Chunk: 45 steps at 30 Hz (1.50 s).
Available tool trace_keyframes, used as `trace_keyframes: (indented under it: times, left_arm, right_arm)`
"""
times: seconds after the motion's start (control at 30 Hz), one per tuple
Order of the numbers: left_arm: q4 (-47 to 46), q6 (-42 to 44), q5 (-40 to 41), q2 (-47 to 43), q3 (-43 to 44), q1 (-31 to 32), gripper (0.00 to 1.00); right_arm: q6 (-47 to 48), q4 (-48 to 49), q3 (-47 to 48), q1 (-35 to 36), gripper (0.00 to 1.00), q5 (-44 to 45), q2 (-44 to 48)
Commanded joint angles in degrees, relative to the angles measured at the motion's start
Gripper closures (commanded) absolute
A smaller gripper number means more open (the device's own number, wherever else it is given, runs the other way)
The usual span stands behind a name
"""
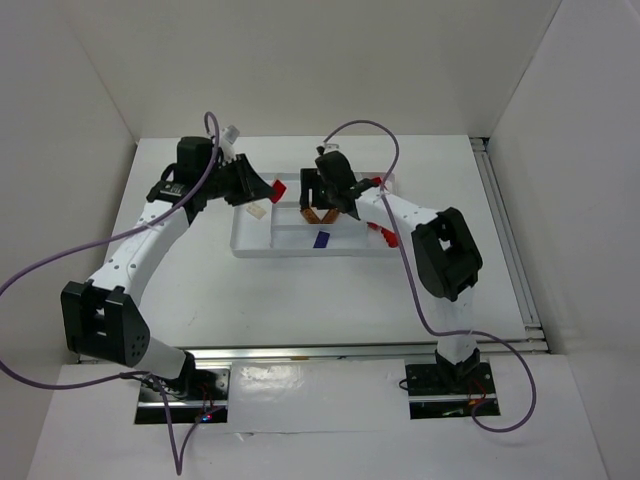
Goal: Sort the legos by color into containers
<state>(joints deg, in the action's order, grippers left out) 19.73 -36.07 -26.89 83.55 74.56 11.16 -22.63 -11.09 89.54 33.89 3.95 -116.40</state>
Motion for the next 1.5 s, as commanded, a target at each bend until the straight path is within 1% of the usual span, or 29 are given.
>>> trace_keyframes:
  times: [0.0, 0.07, 0.1, 0.13, 0.17, 0.2, 0.27, 0.3, 0.33, 0.43, 0.5, 0.53, 0.57, 0.63, 0.67, 0.73, 0.77, 0.83, 0.87, 0.9, 1.0, 1.07, 1.17, 1.2, 1.23, 1.27, 1.3, 1.33, 1.47]
  left_arm:
    - [-0.6, 1.8, -3.0, 0.8, 3.8, 1.0, 1.0]
    - [0.0, 2.8, -4.3, 4.1, 6.5, 2.6, 1.0]
    - [0.0, 2.9, -4.3, 5.6, 7.8, 4.3, 1.0]
    - [0.0, 2.9, -5.3, 8.8, 10.5, 5.0, 1.0]
    - [0.0, 2.9, -5.3, 10.7, 12.0, 5.8, 1.0]
    - [0.0, 2.9, -6.1, 12.5, 13.5, 7.1, 1.0]
    - [-1.3, 1.8, -7.5, 16.3, 18.2, 8.3, 1.0]
    - [-2.0, 1.3, -8.5, 20.2, 19.8, 8.9, 1.0]
    - [-2.5, 0.7, -9.8, 22.2, 23.2, 10.0, 1.0]
    - [-4.1, -1.4, -10.4, 29.2, 29.4, 13.0, 1.0]
    - [-6.2, -2.8, -10.4, 32.8, 32.5, 14.1, 1.0]
    - [-7.1, -3.7, -11.0, 36.6, 34.1, 14.7, 1.0]
    - [-8.0, -5.7, -11.9, 38.5, 37.5, 15.5, 1.0]
    - [-10.3, -7.2, -12.6, 42.4, 41.3, 16.2, 1.0]
    - [-10.3, -8.8, -12.6, 46.1, 45.4, 16.2, 1.0]
    - [-10.9, -10.8, -12.6, 49.9, 49.4, 16.7, 1.0]
    - [-12.2, -12.4, -12.6, 53.3, 53.1, 16.7, 1.0]
    - [-13.0, -13.8, -13.1, 56.5, 56.6, 16.7, 1.0]
    - [-13.6, -14.5, -13.1, 58.1, 60.0, 17.2, 1.0]
    - [-14.2, -15.1, -13.1, 60.5, 60.9, 17.2, 1.0]
    - [-19.2, -18.2, -13.7, 62.0, 59.9, 17.2, 1.0]
    - [-19.2, -18.2, -12.7, 63.8, 60.5, 17.2, 1.0]
    - [-19.1, -18.2, -11.3, 65.6, 62.8, 17.8, 0.8]
    - [-20.2, -18.9, -11.2, 65.6, 62.8, 17.8, 0.58]
    - [-20.3, -19.5, -11.2, 65.6, 62.8, 17.8, 0.43]
    - [-20.9, -19.5, -11.2, 66.2, 62.8, 17.8, 0.22]
    - [-21.0, -19.5, -11.2, 66.7, 63.4, 17.8, 0.04]
    - [-21.0, -19.5, -11.9, 66.7, 64.2, 17.8, 0.0]
    - [-20.4, -18.2, -12.5, 65.4, 64.2, 17.8, 0.0]
  right_arm:
    - [-0.2, -0.5, -2.2, -0.3, 0.24, 6.6, 7.9]
    - [-0.7, 0.3, -9.0, -1.5, 0.24, 8.5, 12.4]
    - [-0.7, 0.3, -11.6, -3.7, 0.24, 9.2, 17.5]
    - [-1.4, 0.3, -16.5, -5.1, 0.2, 10.1, 20.0]
    - [-2.2, -0.7, -18.8, -6.6, 0.19, 10.1, 22.5]
    - [-2.2, -2.3, -21.0, -9.4, 0.19, 11.6, 27.4]
    - [-2.8, -3.8, -26.7, -11.6, 0.13, 13.0, 32.3]
    - [-3.6, -4.5, -28.2, -13.3, 0.12, 13.5, 34.4]
    - [-5.1, -6.2, -29.5, -14.2, 0.12, 13.5, 38.3]
    - [-10.6, -9.0, -34.9, -15.3, 0.11, 17.3, 45.2]
    - [-12.5, -9.0, -37.1, -15.9, 0.11, 18.9, 48.4]
    - [-12.5, -9.0, -38.1, -15.9, 0.11, 19.7, 51.1]
    - [-12.5, -9.6, -38.8, -16.6, 0.11, 20.2, 52.2]
    - [-12.5, -11.0, -38.8, -16.6, 0.11, 20.2, 54.9]
    - [-12.5, -13.0, -38.8, -16.6, 0.11, 20.8, 55.9]
    - [-12.5, -14.5, -38.2, -17.1, 0.11, 20.3, 57.6]
    - [-12.5, -16.2, -37.7, -17.1, 0.11, 20.3, 58.9]
    - [-12.5, -17.6, -37.7, -17.1, 0.11, 20.3, 59.5]
    - [-13.1, -19.0, -37.7, -17.1, 0.11, 21.0, 60.3]
    - [-13.1, -19.6, -37.7, -17.1, 0.11, 21.0, 61.0]
    - [-13.8, -21.4, -37.7, -17.1, 0.1, 21.5, 62.3]
    - [-13.8, -22.0, -38.2, -17.1, 0.1, 21.0, 63.0]
    - [-13.8, -22.6, -38.2, -17.1, 0.1, 21.0, 63.6]
    - [-13.8, -22.6, -38.2, -17.1, 0.1, 21.0, 63.6]
    - [-13.8, -22.6, -38.2, -17.1, 0.1, 21.0, 63.6]
    - [-13.8, -22.6, -38.2, -17.1, 0.1, 21.0, 63.6]
    - [-13.8, -23.1, -38.2, -17.1, 0.1, 21.0, 63.6]
    - [-13.8, -23.1, -38.2, -17.1, 0.1, 21.0, 63.6]
    - [-13.8, -22.5, -38.2, -17.1, 0.1, 20.5, 63.0]
